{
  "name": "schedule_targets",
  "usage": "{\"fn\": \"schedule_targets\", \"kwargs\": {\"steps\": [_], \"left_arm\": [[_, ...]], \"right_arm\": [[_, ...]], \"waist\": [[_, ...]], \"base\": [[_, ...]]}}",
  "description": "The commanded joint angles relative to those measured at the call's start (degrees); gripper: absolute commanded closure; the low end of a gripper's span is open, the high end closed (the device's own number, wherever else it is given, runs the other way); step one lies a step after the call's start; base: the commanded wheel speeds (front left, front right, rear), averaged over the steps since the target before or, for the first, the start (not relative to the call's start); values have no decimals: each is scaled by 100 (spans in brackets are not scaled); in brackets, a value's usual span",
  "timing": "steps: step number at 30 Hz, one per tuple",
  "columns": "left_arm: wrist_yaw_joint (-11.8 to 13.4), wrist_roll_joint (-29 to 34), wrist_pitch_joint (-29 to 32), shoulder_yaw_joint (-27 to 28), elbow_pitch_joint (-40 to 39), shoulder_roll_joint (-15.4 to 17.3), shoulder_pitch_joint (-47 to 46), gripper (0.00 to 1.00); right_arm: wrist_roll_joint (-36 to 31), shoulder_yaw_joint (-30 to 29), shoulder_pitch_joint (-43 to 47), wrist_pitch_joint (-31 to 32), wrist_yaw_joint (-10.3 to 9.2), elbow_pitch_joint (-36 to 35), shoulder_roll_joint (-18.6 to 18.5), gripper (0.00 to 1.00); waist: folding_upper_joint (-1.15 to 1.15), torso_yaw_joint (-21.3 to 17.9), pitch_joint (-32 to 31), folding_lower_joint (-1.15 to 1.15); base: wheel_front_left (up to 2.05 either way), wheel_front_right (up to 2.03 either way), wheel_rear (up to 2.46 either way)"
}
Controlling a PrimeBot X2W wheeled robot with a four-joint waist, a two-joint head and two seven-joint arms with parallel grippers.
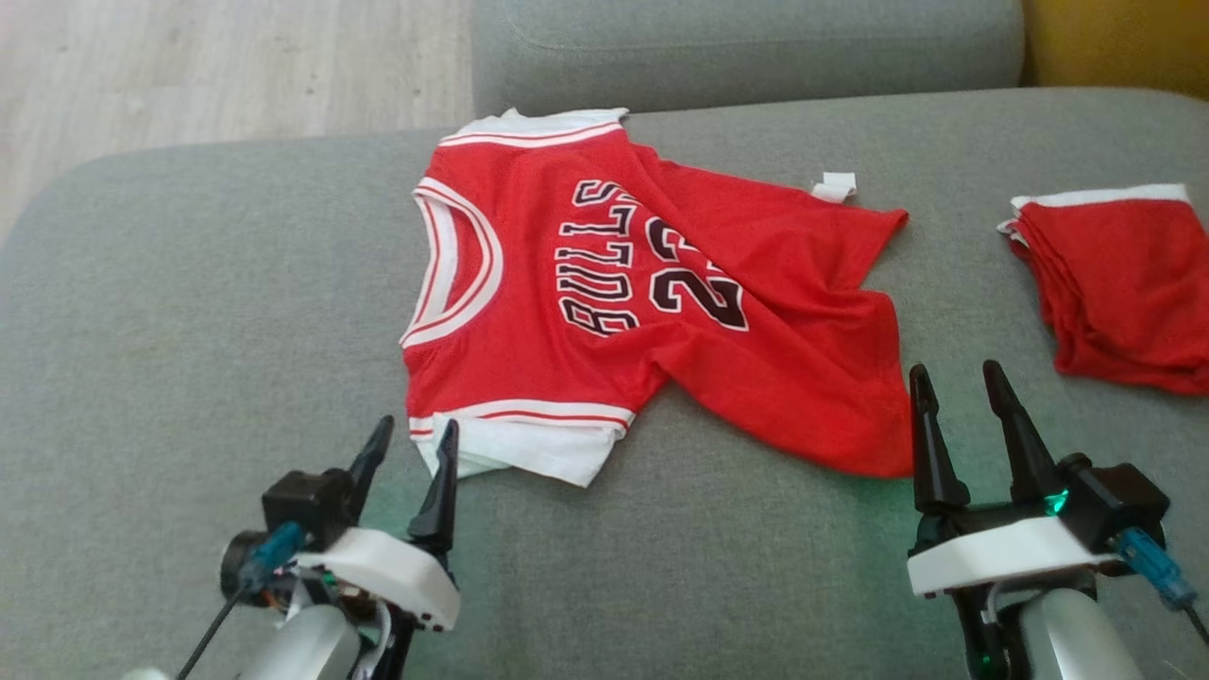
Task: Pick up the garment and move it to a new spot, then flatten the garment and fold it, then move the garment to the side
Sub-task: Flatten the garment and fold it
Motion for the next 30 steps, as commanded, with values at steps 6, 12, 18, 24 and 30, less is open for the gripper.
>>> {"fn": "schedule_targets", "kwargs": {"steps": [6,12,18,24,30], "left_arm": [[-24,-150,315,137,280,-44,-520,0],[97,-173,515,137,604,-77,-674,0],[27,-188,555,98,760,-86,-803,0],[-20,-204,592,43,750,-76,-808,100],[85,-235,291,215,463,-9,-791,100]], "right_arm": [[32,193,-272,-62,-5,-137,-19,0],[55,216,-345,-62,-5,-131,-19,0],[87,196,-373,-62,-5,-129,-19,0],[93,163,-372,-62,-5,-83,-19,0],[104,113,-335,-62,-5,-44,-19,0]], "waist": [[-1,-203,171,0],[-1,-342,266,0],[-1,-427,324,0],[-1,-428,267,0],[-1,-350,124,0]], "base": [[0,0,0],[0,0,0],[0,0,0],[0,0,0],[0,0,0]]}}
